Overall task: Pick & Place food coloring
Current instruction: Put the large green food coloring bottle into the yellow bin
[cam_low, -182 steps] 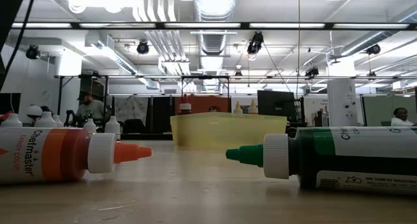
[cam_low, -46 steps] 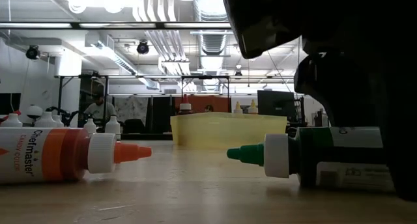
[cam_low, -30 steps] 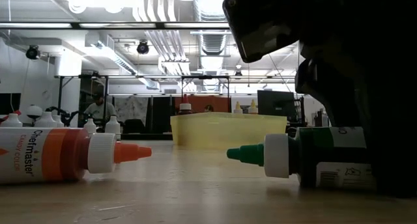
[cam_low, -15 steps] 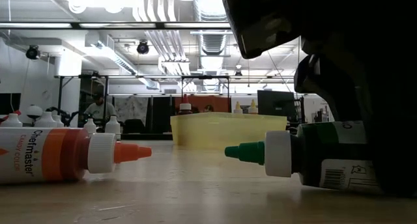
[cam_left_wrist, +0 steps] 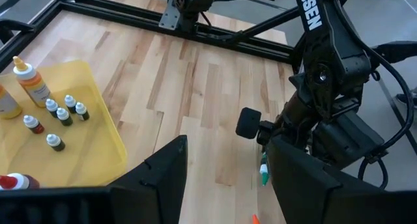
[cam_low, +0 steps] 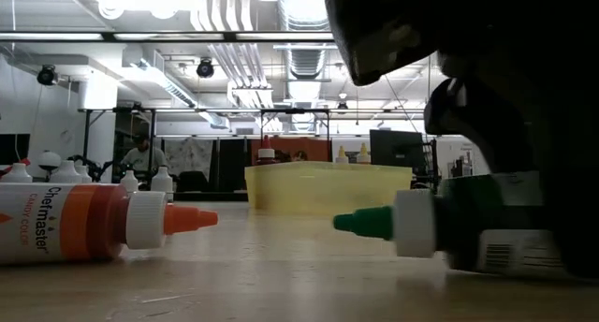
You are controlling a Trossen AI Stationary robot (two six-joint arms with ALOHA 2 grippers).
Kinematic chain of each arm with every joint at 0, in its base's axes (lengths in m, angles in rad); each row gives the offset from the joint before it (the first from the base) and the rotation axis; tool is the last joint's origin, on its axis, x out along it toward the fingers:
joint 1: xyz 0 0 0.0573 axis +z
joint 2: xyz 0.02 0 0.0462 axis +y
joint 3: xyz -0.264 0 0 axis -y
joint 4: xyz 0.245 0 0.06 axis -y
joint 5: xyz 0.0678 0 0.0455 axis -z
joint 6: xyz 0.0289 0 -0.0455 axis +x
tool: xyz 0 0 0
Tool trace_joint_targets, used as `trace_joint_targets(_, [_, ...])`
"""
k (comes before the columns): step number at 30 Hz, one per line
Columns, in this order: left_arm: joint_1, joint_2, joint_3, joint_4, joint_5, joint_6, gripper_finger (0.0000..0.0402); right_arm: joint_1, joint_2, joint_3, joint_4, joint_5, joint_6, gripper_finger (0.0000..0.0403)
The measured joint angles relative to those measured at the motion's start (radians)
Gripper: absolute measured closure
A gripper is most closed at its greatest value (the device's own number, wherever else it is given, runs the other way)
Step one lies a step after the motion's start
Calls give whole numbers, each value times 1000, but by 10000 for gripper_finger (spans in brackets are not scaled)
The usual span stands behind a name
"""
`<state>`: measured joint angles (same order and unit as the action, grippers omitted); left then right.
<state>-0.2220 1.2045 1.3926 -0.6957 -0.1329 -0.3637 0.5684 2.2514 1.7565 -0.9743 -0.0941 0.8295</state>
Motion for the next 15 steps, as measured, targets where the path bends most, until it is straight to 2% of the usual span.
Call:
trace_joint_targets(8, [0,0,0,2,0,-5,223,1,-106,1,-70,-5,-11,296])
trace_joint_targets(15, [0,0,0,10,0,-6,223,3,-225,2,-86,77,-13,296])
